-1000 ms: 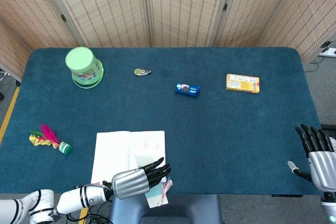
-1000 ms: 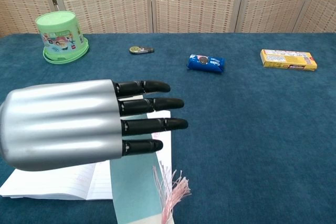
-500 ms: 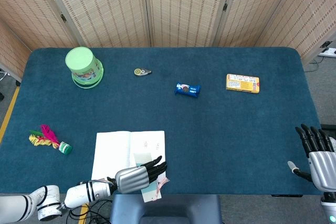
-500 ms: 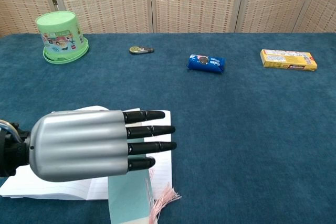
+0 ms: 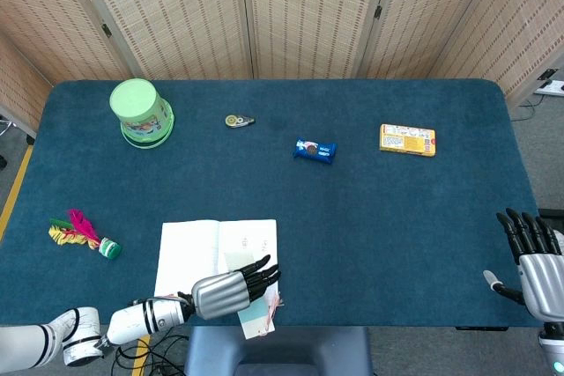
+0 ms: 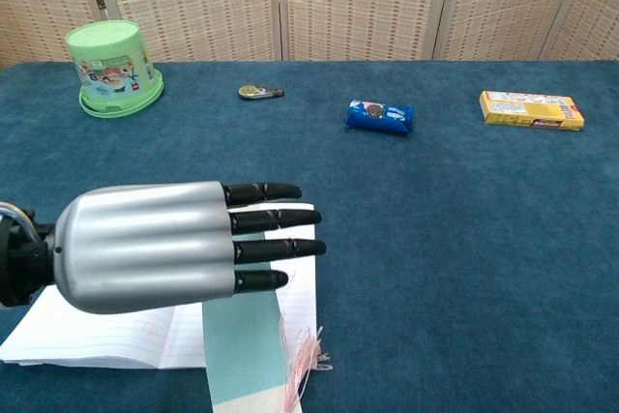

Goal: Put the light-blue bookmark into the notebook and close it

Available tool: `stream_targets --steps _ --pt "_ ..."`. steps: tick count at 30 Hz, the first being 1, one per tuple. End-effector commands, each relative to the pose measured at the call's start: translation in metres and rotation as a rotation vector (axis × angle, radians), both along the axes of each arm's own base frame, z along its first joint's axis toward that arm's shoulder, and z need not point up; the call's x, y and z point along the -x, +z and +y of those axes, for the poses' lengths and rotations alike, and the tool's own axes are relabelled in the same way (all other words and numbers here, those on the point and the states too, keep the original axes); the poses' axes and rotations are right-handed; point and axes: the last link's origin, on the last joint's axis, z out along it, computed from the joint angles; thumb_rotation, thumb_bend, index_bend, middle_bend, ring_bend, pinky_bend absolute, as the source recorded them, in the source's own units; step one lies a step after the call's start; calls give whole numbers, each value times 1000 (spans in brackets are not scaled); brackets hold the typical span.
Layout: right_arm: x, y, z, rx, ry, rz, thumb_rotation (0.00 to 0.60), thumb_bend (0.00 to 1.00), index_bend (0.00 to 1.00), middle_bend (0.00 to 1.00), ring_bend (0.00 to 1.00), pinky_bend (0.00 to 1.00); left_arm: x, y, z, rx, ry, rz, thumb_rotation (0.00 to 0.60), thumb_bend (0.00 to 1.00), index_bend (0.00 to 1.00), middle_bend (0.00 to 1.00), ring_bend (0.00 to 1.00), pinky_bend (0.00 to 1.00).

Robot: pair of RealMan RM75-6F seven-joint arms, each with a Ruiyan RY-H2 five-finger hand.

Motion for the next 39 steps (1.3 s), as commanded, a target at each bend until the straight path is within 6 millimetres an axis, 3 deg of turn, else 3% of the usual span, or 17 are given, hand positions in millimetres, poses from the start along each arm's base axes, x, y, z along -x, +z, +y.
stream_targets --steps 1,15,39 --pt "0 0 0 3 1 0 600 139 39 57 0 0 0 4 9 1 -17 0 600 309 402 124 52 131" --pt "2 1 1 6 -5 -3 600 139 38 57 0 0 8 10 41 17 15 57 600 317 370 124 51 131" --pt "0 3 3 12 -2 2 600 139 39 57 0 0 28 16 72 3 94 127 600 319 336 124 52 130"
